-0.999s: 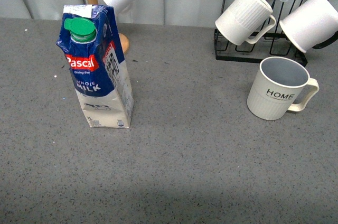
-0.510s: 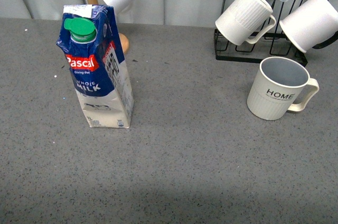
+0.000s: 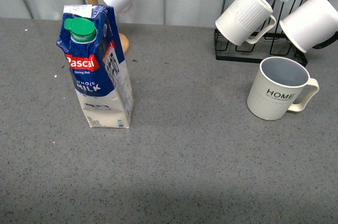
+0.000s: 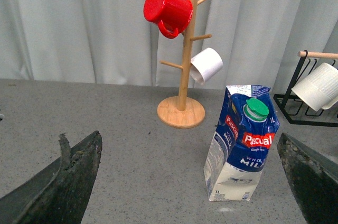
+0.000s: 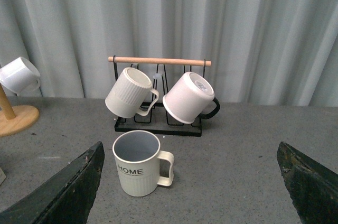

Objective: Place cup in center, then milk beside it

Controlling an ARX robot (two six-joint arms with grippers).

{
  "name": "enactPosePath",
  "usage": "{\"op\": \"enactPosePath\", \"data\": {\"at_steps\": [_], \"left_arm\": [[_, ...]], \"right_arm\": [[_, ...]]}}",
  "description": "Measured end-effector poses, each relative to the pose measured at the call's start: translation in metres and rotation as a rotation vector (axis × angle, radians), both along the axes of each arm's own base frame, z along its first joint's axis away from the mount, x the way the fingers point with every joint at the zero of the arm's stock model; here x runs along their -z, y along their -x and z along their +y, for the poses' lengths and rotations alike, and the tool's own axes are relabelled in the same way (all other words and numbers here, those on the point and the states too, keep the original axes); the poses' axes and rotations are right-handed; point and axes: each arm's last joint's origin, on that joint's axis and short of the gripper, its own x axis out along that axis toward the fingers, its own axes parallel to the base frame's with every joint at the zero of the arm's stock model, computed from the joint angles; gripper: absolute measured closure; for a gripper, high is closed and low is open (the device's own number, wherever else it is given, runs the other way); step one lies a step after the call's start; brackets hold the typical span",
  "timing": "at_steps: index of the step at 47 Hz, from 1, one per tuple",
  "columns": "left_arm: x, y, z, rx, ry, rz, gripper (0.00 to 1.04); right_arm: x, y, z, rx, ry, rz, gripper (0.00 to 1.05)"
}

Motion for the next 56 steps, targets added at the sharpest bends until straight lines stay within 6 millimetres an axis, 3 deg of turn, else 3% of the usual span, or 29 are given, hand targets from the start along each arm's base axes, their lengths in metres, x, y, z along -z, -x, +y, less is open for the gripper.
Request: {"op": "enactPosePath", "data": {"at_steps": [24, 28, 33, 40, 49, 56], "left_arm": [[0.000, 0.000, 0.000, 0.000, 0.000, 0.000, 0.06], [0.000, 0.000, 0.000, -0.001, 0.000, 0.000, 0.06], [0.000, 0.000, 0.000, 0.000, 0.000, 0.000, 0.06], [0.000, 0.000, 0.000, 0.000, 0.000, 0.000, 0.06], [0.000, 0.000, 0.000, 0.000, 0.000, 0.000, 0.06], [0.000, 0.000, 0.000, 0.000, 0.000, 0.000, 0.06]], "right_arm": [[0.000, 0.000, 0.000, 0.010, 0.007, 0.003, 0.09], [0.004, -0.004, 0.000, 0.181, 0.133, 0.079, 0.09], [0.002, -0.016, 0.000, 0.163, 0.233, 0.124, 0.09], [-0.010, -0.065, -0.001, 0.057, 0.259, 0.247, 0.09], [0.006, -0.143, -0.003, -0.076, 0.181, 0.582, 0.09], [0.015, -0.191, -0.006, -0.067, 0.142, 0.689, 0.09]]}}
